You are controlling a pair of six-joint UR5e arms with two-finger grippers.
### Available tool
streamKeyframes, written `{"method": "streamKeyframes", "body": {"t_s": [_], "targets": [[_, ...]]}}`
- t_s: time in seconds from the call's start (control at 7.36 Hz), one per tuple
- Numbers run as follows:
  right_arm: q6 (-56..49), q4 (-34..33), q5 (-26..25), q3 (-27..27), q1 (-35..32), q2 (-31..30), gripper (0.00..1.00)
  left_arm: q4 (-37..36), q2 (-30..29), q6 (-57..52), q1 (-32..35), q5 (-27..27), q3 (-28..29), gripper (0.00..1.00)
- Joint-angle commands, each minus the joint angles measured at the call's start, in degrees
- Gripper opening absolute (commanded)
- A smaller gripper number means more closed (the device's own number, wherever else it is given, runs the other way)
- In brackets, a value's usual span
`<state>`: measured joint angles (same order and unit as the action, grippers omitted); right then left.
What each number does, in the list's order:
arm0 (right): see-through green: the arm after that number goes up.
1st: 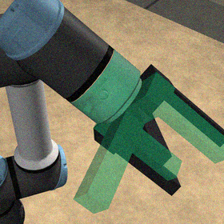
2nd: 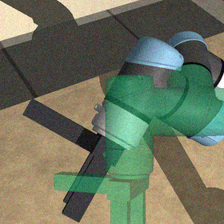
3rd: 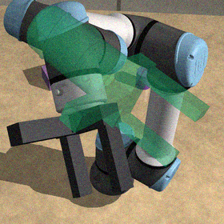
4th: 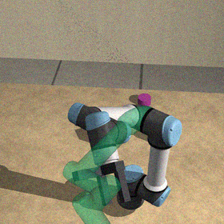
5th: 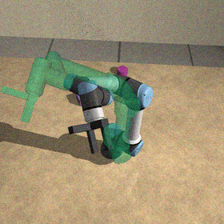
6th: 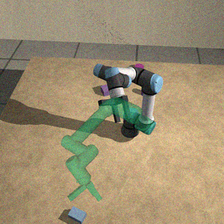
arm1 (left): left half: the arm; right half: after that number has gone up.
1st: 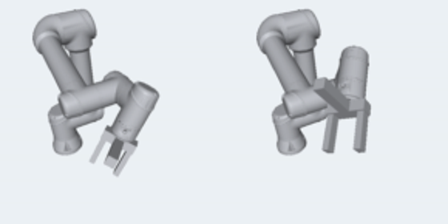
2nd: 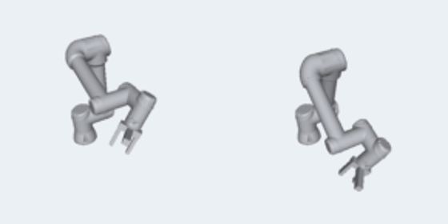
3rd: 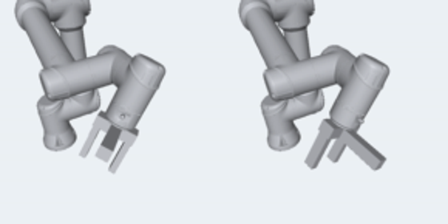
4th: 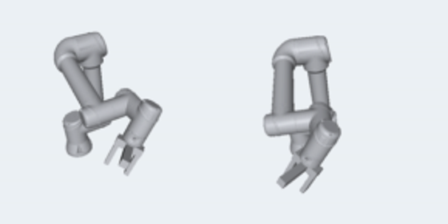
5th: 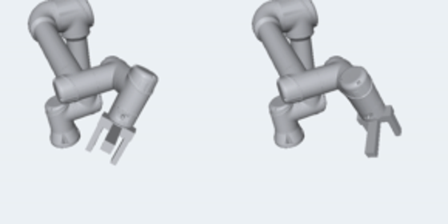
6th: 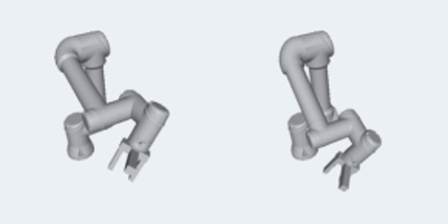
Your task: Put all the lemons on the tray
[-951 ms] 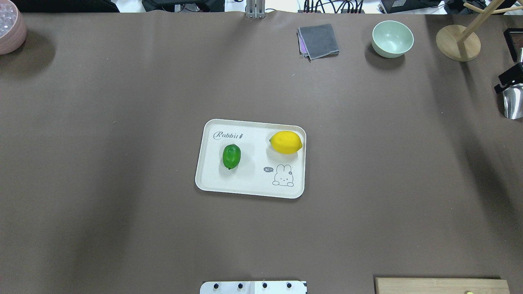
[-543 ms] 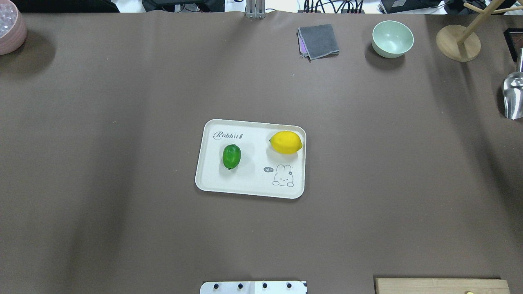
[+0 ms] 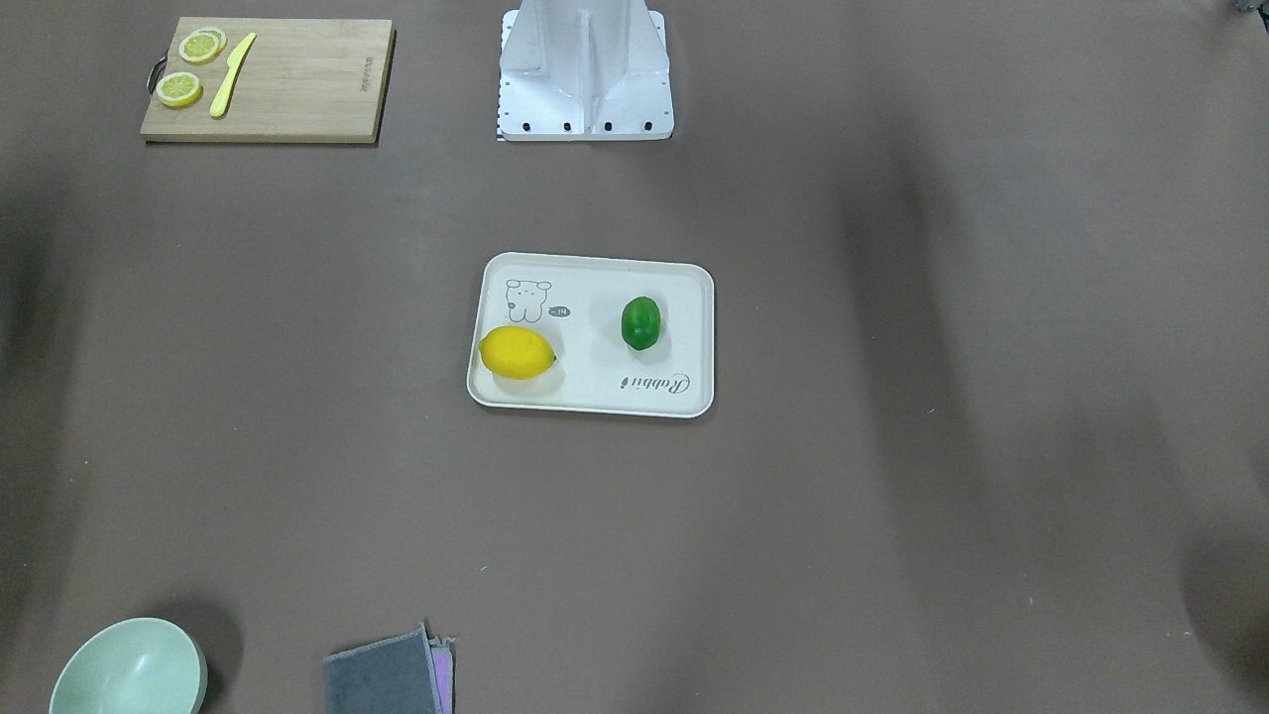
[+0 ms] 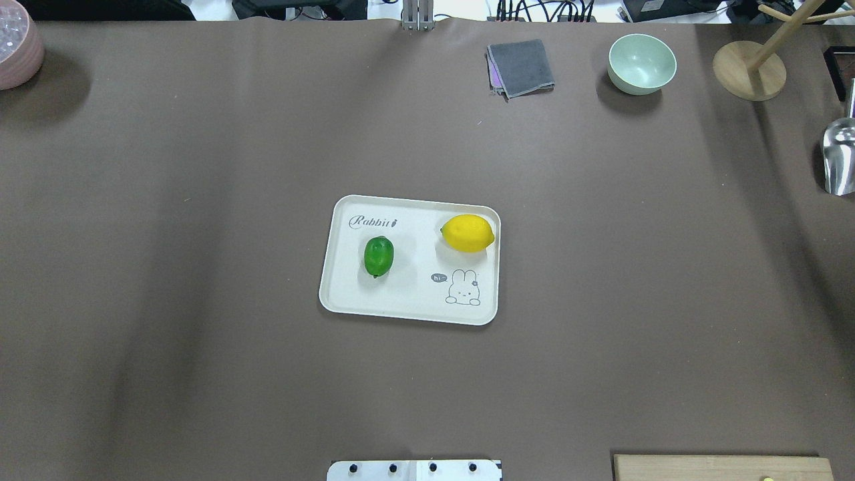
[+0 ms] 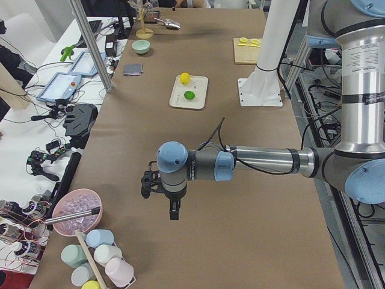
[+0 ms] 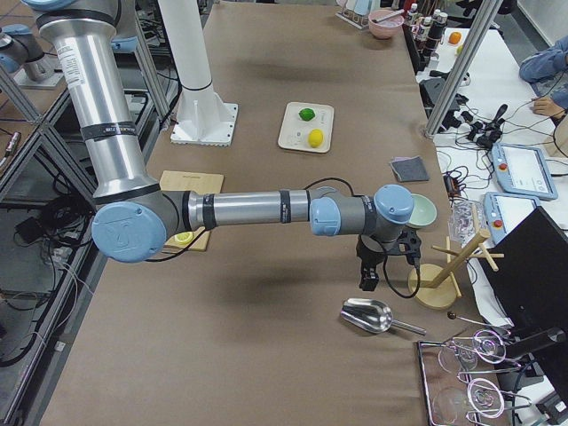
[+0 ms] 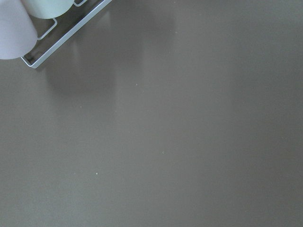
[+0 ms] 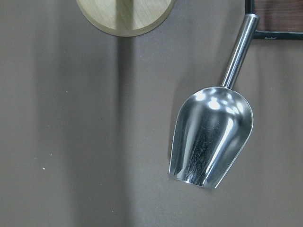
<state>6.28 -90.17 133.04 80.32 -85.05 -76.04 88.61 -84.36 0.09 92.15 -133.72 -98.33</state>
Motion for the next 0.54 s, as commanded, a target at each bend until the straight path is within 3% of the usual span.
{"method": "streamKeyframes", "body": {"t_s": [0.0, 0.41], "targets": [[0.0, 0.3, -0.1, -0.2, 0.1, -0.3, 0.99, 0.0, -0.9, 0.0, -0.1, 0.0, 0.8, 0.98], [0.0, 0.2, -0.1, 0.2, 0.1, -0.1, 0.99, 0.0, -1.2, 0.0, -0.1, 0.0, 0.9, 0.98]]}}
